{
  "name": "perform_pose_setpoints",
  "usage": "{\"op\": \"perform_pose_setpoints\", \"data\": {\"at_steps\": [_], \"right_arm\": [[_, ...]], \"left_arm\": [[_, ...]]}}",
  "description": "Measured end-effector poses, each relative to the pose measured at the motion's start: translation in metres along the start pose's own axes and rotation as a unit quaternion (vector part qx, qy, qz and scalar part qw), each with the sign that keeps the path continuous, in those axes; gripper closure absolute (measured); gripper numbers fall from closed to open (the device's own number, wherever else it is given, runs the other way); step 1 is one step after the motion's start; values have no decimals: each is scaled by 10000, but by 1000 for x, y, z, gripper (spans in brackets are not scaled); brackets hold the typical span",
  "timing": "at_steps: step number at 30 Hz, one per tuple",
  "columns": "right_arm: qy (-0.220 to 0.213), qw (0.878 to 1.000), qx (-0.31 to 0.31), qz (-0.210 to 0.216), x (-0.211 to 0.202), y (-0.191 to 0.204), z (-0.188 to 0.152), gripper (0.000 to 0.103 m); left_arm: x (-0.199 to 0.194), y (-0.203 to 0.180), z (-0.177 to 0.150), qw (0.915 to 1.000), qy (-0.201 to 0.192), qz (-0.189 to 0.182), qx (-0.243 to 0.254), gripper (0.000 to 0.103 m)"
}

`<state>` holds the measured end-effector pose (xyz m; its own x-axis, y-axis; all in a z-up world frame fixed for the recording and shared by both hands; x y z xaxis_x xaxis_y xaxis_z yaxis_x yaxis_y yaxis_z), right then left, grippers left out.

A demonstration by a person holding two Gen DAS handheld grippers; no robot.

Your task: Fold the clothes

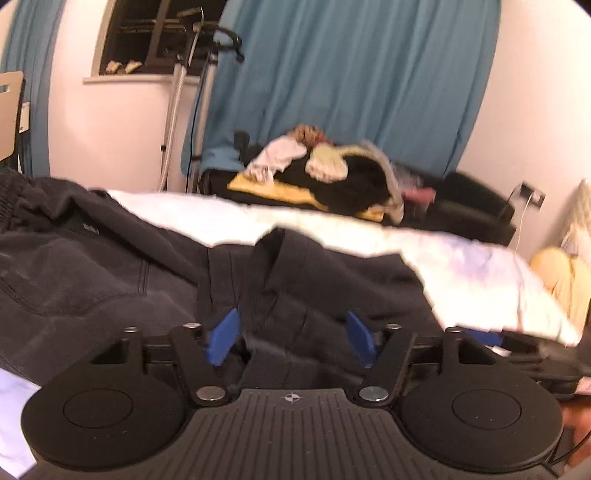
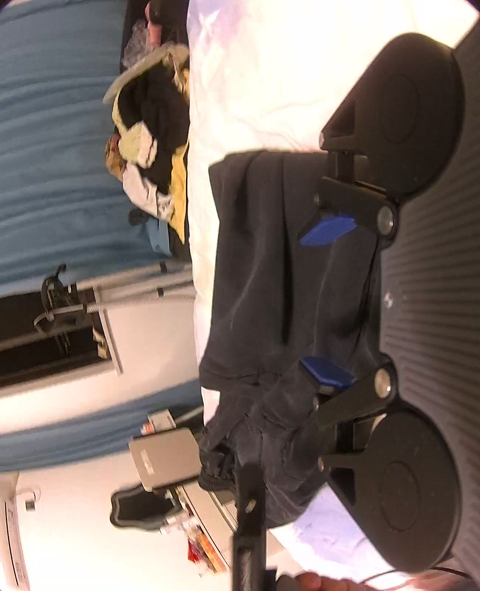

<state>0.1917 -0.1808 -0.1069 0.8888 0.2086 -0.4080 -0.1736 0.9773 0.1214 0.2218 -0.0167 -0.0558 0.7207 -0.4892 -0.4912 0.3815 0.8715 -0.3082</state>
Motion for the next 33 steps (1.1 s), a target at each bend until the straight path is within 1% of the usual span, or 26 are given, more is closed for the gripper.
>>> {"op": "perform_pose_setpoints", "data": {"at_steps": [1, 2, 3, 4, 5, 7, 10, 12, 14, 15, 16, 17, 18, 19, 20, 21, 23, 25, 26, 27, 28, 29, 30, 31, 32, 33], "right_arm": [[-76, 9999, -139, 68, 4, 2, -1, 43], [-180, 9985, -504, 81, 10, 8, -4, 45], [-176, 9960, -872, 34, 18, 14, -9, 51], [-38, 9944, -1056, 6, 26, 17, -15, 60], [176, 9949, -997, 34, 32, 17, -22, 60], [584, 9944, -882, 86, 42, 19, -35, 59], [584, 9952, -788, 64, 42, 17, -33, 57], [512, 9980, -332, 168, 36, 11, -20, 57], [375, 9986, 165, 336, 27, 7, -3, 56], [303, 9980, 369, 425, 23, 6, 6, 51], [233, 9980, 389, 450, 20, 7, 15, 46], [164, 9984, 339, 427, 19, 9, 26, 45], [100, 9987, 294, 408, 19, 12, 37, 44], [81, 9986, 297, 426, 22, 15, 47, 42], [64, 9985, 303, 441, 26, 17, 57, 40], [86, 9985, 333, 426, 33, 20, 68, 35], [220, 9987, 334, 303, 55, 26, 87, 34], [550, 9980, 127, 297, 85, 39, 101, 33], [740, 9967, -19, 324, 102, 46, 108, 33], [855, 9957, -240, 276, 120, 52, 114, 33], [1001, 9942, -372, 140, 135, 55, 118, 33], [1156, 9920, -498, 16, 150, 59, 121, 33], [1395, 9886, -561, 15, 165, 62, 121, 33], [1614, 9845, -677, 61, 177, 66, 119, 33], [1797, 9793, -926, 65, 187, 71, 115, 34], [1903, 9732, -1293, 10, 193, 76, 111, 37]], "left_arm": [[10, 5, -9, 9999, 144, 74, -31, 44], [20, 11, -19, 9992, 319, 221, -32, 44], [30, 18, -29, 9980, 497, 385, -20, 45], [34, 23, -36, 9974, 539, 468, -89, 47], [37, 27, -42, 9970, 537, 524, -184, 48], [34, 26, -43, 9971, 447, 565, -238, 48], [24, 21, -41, 9977, 290, 524, -321, 48], [14, 20, -38, 9975, 126, 402, -564, 48], [6, 18, -30, 9974, -110, 348, -627, 47], [1, 18, -26, 9971, -232, 326, -643, 44], [-2, 17, -21, 9969, -408, 303, -603, 40], [-4, 17, -17, 9965, -589, 248, -546, 38], [-5, 17, -13, 9961, -722, 166, -485, 32], [-2, 16, -12, 9961, -783, 81, -391, 29], [2, 15, -11, 9962, -824, -4, -287, 29], [6, 14, -12, 9965, -818, -52, -188, 29], [20, 13, -12, 9974, -712, -67, -1, 28], [35, 11, -10, 9971, -711, -257, 94, 29], [43, 10, -11, 9973, -635, -364, 54, 29], [52, 8, -14, 9977, -495, -459, -6, 30], [59, 8, -16, 9981, -393, -480, 6, 32], [61, 8, -18, 9982, -397, -447, 110, 36], [61, 9, -19, 9981, -404, -398, 222, 44], [63, 12, -20, 9986, -318, -348, 226, 58], [63, 17, -22, 9990, -212, -377, 81, 61], [62, 20, -21, 9985, -180, -502, -117, 64]]}}
Point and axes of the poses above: each gripper's, at about its wrist camera, not at the fingertips, and x roughly the way its jaws point, y to its left, z to its top, the point moved 9 cm from there along x, roughly the way its jaws point, and after that the axes turned 11 degrees about -z, right-handed, at the moved point
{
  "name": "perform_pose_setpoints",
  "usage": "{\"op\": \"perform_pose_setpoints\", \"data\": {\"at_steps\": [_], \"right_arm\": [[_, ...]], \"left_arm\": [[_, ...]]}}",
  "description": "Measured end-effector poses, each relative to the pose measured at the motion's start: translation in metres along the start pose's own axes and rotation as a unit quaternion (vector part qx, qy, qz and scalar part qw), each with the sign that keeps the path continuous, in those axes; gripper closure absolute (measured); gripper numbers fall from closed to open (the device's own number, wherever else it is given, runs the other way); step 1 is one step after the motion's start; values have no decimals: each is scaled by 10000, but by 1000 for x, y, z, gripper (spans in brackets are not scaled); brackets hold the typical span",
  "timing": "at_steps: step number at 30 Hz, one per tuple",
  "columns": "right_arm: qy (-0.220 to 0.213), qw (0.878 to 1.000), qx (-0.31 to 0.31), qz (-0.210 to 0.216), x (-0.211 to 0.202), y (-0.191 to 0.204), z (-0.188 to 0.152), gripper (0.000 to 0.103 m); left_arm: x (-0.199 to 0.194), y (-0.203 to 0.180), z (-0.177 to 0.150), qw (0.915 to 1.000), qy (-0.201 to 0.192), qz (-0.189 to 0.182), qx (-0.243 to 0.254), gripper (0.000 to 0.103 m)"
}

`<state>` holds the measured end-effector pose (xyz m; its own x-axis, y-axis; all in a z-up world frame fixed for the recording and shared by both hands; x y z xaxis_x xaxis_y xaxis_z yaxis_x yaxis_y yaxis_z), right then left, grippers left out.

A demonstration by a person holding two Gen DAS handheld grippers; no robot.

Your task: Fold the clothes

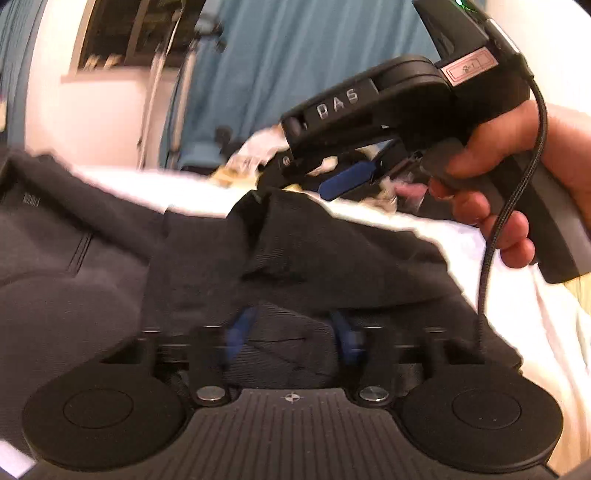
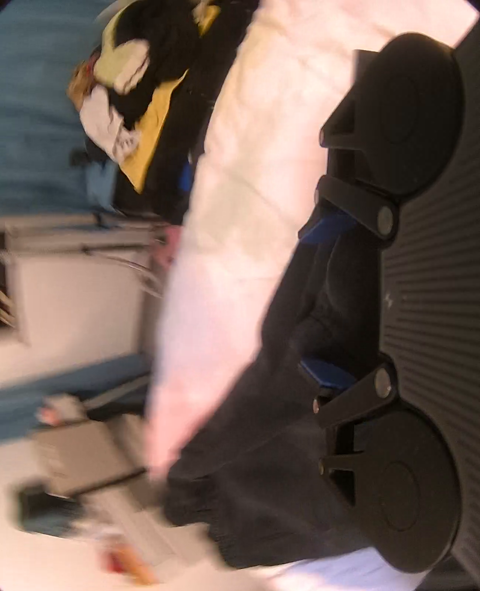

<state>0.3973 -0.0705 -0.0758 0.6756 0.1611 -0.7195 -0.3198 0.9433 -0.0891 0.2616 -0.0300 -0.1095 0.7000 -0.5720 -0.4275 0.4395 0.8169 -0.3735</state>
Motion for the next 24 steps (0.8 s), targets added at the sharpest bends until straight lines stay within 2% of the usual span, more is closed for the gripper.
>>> {"op": "perform_pose_setpoints", "data": {"at_steps": [2, 3, 4, 7, 11, 13, 17, 20, 21, 22, 23, 24], "right_arm": [[149, 9988, -447, -148, 7, 8, -2, 60], [220, 9980, -572, -159, 9, 11, -3, 84], [232, 9976, -634, -132, 7, 14, -3, 93], [-191, 9972, -711, -155, -6, 21, 6, 96], [-641, 9962, -585, -102, -18, 28, 18, 96], [-609, 9968, -515, 30, -6, 32, 13, 96], [-243, 9957, -864, -214, 37, 43, -11, 95], [-236, 9955, -886, -243, 45, 47, -13, 88], [-268, 9970, -721, -113, 42, 45, -9, 76], [-302, 9980, -561, 25, 38, 44, -6, 54], [-357, 9981, -464, 205, 35, 46, -3, 47], [-411, 9979, -473, 181, 33, 46, -1, 42]], "left_arm": [[-9, 0, 4, 9995, -92, -190, -237, 67], [-14, -2, 7, 9991, -162, -268, -296, 75], [-20, -6, 9, 9987, -201, -342, -322, 81], [-41, -18, 9, 9967, -307, -579, -479, 81], [-62, -24, -1, 9950, -371, -637, -673, 81], [-61, -23, -8, 9963, -301, -508, -624, 81], [-49, -9, -27, 9961, -20, -339, -812, 79], [-53, -10, -27, 9975, -26, -235, -667, 65], [-58, -11, -26, 9977, -63, -174, -646, 56], [-65, -9, -23, 9974, -183, -46, -701, 45], [-74, -6, -21, 9964, -327, 101, -776, 37], [-82, -3, -18, 9950, -472, 248, -850, 24]]}}
Point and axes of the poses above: each gripper's, at about its wrist camera, not at the fingertips, and x roughly the way its jaws point, y to its left, z to its top, the point moved 9 cm from there along x, roughly the way its jaws point, and after that the axes turned 11 degrees about -z, right-handed, at the moved point
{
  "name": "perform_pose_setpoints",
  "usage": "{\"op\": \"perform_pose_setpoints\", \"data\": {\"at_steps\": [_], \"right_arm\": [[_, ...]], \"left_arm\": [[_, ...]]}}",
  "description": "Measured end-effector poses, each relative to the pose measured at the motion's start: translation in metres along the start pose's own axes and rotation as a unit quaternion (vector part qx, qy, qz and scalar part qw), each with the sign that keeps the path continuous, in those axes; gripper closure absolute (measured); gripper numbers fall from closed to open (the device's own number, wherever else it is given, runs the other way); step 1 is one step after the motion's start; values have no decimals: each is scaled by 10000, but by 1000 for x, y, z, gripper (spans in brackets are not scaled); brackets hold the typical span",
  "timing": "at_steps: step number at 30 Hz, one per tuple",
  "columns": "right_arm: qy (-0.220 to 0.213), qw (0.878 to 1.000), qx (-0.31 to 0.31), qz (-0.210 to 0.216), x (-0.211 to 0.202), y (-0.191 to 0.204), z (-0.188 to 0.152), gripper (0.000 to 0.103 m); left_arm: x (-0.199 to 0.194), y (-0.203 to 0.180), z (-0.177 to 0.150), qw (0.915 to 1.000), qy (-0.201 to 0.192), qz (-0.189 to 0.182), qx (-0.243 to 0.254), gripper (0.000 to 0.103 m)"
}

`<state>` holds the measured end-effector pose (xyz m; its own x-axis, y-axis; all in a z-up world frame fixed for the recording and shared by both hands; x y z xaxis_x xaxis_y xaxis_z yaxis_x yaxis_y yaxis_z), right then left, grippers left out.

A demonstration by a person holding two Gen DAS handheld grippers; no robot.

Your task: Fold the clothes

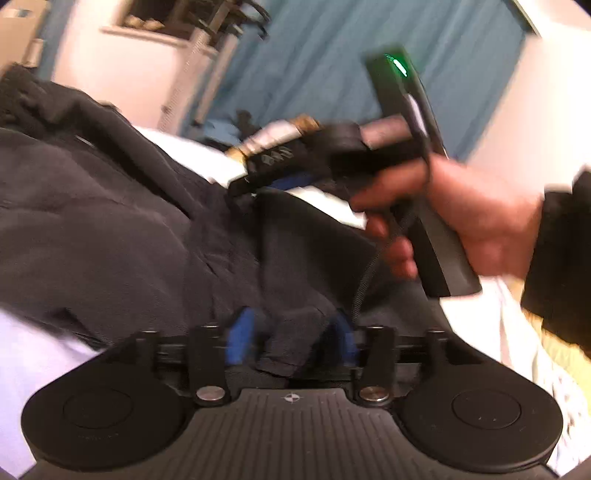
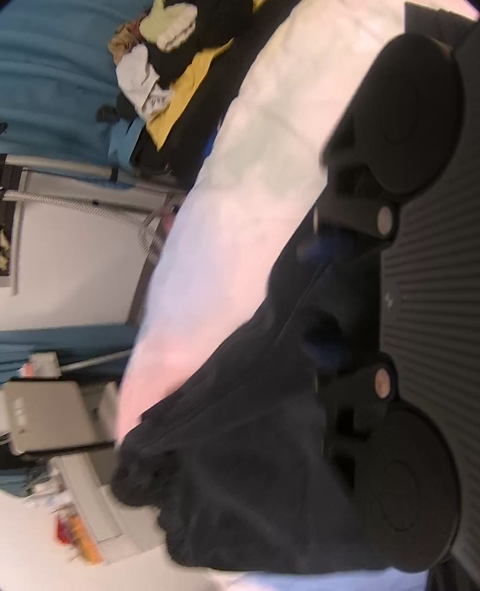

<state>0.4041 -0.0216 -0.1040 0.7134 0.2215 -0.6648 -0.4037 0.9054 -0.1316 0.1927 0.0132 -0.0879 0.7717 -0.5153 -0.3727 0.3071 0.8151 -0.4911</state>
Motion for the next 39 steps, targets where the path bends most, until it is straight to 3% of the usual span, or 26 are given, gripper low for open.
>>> {"op": "perform_pose_setpoints", "data": {"at_steps": [2, 3, 8, 12, 14, 16, 19, 25, 29, 32, 35, 39], "right_arm": [[10, 10000, 6, -32, 0, 2, 3, 39], [68, 10000, 27, -39, 2, 3, 4, 37], [577, 9983, 26, -78, 22, 24, 4, 34], [775, 9944, -502, -514, 40, 31, -5, 33], [704, 9956, -324, -523, 38, 26, -6, 46], [590, 9972, -122, -445, 31, 19, -12, 82], [145, 9982, 347, -464, 13, 6, -18, 91], [-893, 9893, 980, -609, -41, -15, -10, 93], [-1238, 9826, 1111, -828, -51, -35, 15, 94], [-1064, 9839, 1019, -1011, -23, -46, 24, 94], [-574, 9893, 1003, -894, 18, -46, 10, 93], [-409, 9929, 798, -785, 38, -31, -6, 82]], "left_arm": [[-13, 7, 7, 9993, -329, 163, -121, 20], [-13, 9, 6, 9991, -311, 246, -125, 20], [4, 1, -11, 9992, 117, 343, 165, 23], [13, -9, -20, 9980, 306, 284, 469, 26], [14, -12, -22, 9975, 273, 287, 590, 26], [14, -15, -24, 9954, 280, 391, 825, 26], [15, -27, -31, 9874, 274, 576, 1446, 27], [12, -30, -33, 9851, 160, 636, 1592, 31], [10, -17, -19, 9856, -66, 867, 1448, 33], [15, -4, -13, 9869, -75, 992, 1272, 33], [16, -1, -13, 9883, -24, 927, 1212, 33], [16, -3, -11, 9889, -131, 744, 1282, 31]]}}
Point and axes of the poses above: each gripper's, at about its wrist camera, not at the fingertips, and x roughly the way its jaws point, y to its left, z to its top, the point moved 9 cm from there along x, roughly the way its jaws point, and after that the axes turned 11 degrees about -z, right-handed, at the moved point
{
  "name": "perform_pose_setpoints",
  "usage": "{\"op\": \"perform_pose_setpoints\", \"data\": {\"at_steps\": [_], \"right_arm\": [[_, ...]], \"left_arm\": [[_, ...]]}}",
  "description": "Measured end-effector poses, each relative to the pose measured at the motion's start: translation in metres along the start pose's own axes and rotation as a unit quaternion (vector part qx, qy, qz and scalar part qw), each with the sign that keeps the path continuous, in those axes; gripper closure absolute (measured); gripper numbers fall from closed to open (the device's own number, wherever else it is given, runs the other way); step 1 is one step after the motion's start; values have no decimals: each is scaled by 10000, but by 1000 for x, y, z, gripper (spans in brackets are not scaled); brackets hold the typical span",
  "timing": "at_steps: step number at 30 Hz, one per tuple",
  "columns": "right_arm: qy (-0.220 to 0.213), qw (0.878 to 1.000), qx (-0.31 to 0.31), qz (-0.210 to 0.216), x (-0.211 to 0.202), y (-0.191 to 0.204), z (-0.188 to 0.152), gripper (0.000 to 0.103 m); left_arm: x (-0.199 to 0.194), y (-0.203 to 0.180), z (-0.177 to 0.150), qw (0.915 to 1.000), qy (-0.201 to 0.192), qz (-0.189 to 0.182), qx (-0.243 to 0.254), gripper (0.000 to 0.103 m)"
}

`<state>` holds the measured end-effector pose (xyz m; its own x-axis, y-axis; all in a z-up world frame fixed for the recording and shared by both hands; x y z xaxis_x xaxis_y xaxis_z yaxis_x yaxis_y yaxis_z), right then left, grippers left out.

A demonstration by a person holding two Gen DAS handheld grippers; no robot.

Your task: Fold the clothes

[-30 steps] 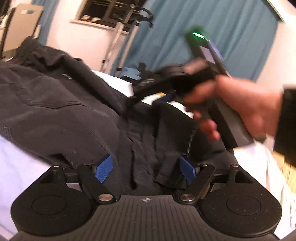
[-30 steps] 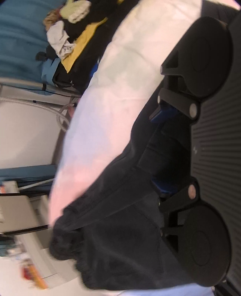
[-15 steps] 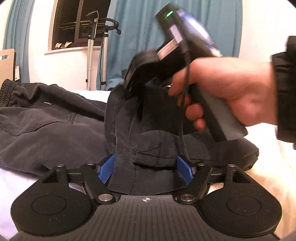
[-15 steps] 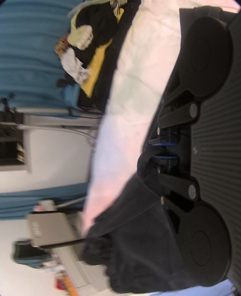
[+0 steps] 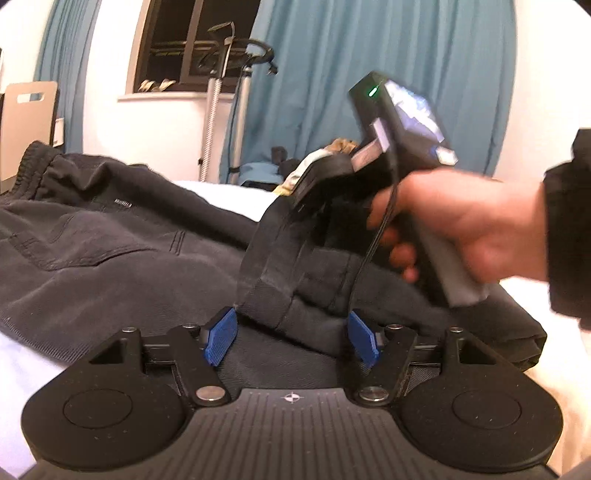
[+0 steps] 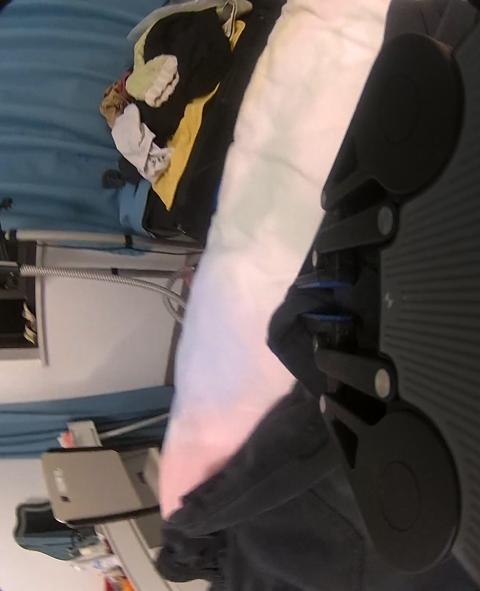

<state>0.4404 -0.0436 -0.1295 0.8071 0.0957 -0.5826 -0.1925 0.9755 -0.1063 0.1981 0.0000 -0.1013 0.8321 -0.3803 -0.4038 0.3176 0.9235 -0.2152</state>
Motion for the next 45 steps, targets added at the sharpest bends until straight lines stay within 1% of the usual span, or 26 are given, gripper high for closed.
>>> {"op": "perform_pose_setpoints", "data": {"at_steps": [1, 4, 6, 7, 8, 10, 13, 16, 19, 22, 23, 25, 27, 29, 30, 32, 34, 35, 37, 38, 39, 40, 41, 43, 44, 45], "right_arm": [[-17, 10000, 60, 63, -3, 1, 0, 78], [-126, 9984, 248, 484, -26, -1, 8, 71], [-309, 9962, 347, 730, -54, -11, 14, 67], [-405, 9951, 405, 802, -69, -16, 16, 63], [-487, 9941, 467, 846, -86, -24, 16, 61], [-619, 9931, 568, 824, -121, -41, 9, 59], [-791, 9917, 795, 623, -173, -73, -14, 59], [-836, 9859, 1380, 433, -210, -111, -43, 59], [-1149, 9776, 1763, 4, -237, -151, -64, 59], [-1368, 9701, 1979, -329, -244, -177, -88, 58], [-1365, 9684, 2039, -450, -241, -184, -96, 58], [-1282, 9659, 2172, -587, -229, -193, -110, 58], [-1209, 9665, 2132, -764, -215, -197, -120, 58], [-1050, 9647, 2290, -769, -201, -199, -127, 58], [-1007, 9639, 2352, -741, -194, -200, -129, 58], [-993, 9632, 2323, -916, -185, -204, -133, 58], [-1024, 9641, 2230, -1018, -180, -210, -137, 56], [-987, 9606, 2340, -1128, -179, -219, -141, 55], [-906, 9526, 2579, -1334, -176, -237, -151, 53], [-788, 9447, 2908, -1296, -174, -247, -157, 53], [-705, 9373, 3180, -1237, -172, -254, -161, 53], [-658, 9326, 3342, -1189, -172, -256, -164, 53], [-638, 9322, 3375, -1143, -173, -254, -165, 53], [-598, 9313, 3436, -1051, -173, -250, -166, 53], [-578, 9325, 3422, -998, -173, -246, -166, 53], [-559, 9335, 3416, -931, -172, -242, -166, 53]], "left_arm": [[-1, 1, 0, 10000, -28, -59, -20, 31], [-11, 3, 4, 9993, -242, -264, -54, 31], [-20, 3, 12, 9977, -513, -417, -148, 30], [-25, 0, 15, 9965, -643, -495, -177, 26], [-29, -4, 18, 9956, -740, -561, -133, 26], [-32, -12, 21, 9940, -859, -676, 28, 23], [-32, -30, 19, 9912, -845, -992, 247, 22], [-38, -56, 18, 9854, -924, -1164, 830, 20], [-37, -79, 11, 9800, -782, -1596, 893, 20], [-35, -102, 0, 9736, -624, -1860, 1164, 20], [-34, -109, -3, 9715, -574, -1917, 1269, 20], [-31, -123, -8, 9668, -475, -2030, 1478, 20], [-31, -137, -9, 9604, -454, -2227, 1609, 20], [-31, -150, -10, 9531, -437, -2457, 1712, 20], [-30, -155, -12, 9502, -410, -2588, 1687, 19], [-28, -161, -16, 9478, -324, -2774, 1538, 18], [-25, -164, -16, 9471, -285, -2924, 1290, 18], [-24, -163, -14, 9469, -315, -3011, 1086, 18], [-16, -152, -7, 9522, -352, -2957, 690, 16], [-10, -146, -4, 9566, -367, -2831, 575, 16], [-3, -136, 2, 9629, -418, -2627, 453, 16], [5, -124, 8, 9695, -469, -2388, 306, 16], [13, -111, 14, 9754, -521, -2139, 120, 17], [29, -82, 27, 9834, -692, -1649, -289, 17], [38, -67, 31, 9876, -705, -1320, -467, 18], [47, -53, 32, 9913, -645, -958, -629, 22]]}}
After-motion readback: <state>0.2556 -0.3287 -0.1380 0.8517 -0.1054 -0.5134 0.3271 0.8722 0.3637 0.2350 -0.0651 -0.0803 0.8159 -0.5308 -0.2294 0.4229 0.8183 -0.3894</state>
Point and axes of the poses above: each gripper's, at about its wrist camera, not at the fingertips, and x roughly the way its jaws point, y to its left, z to its top, the point moved 9 cm from there along x, roughly the way its jaws point, and after that the axes turned 11 degrees about -z, right-handed, at the moved point
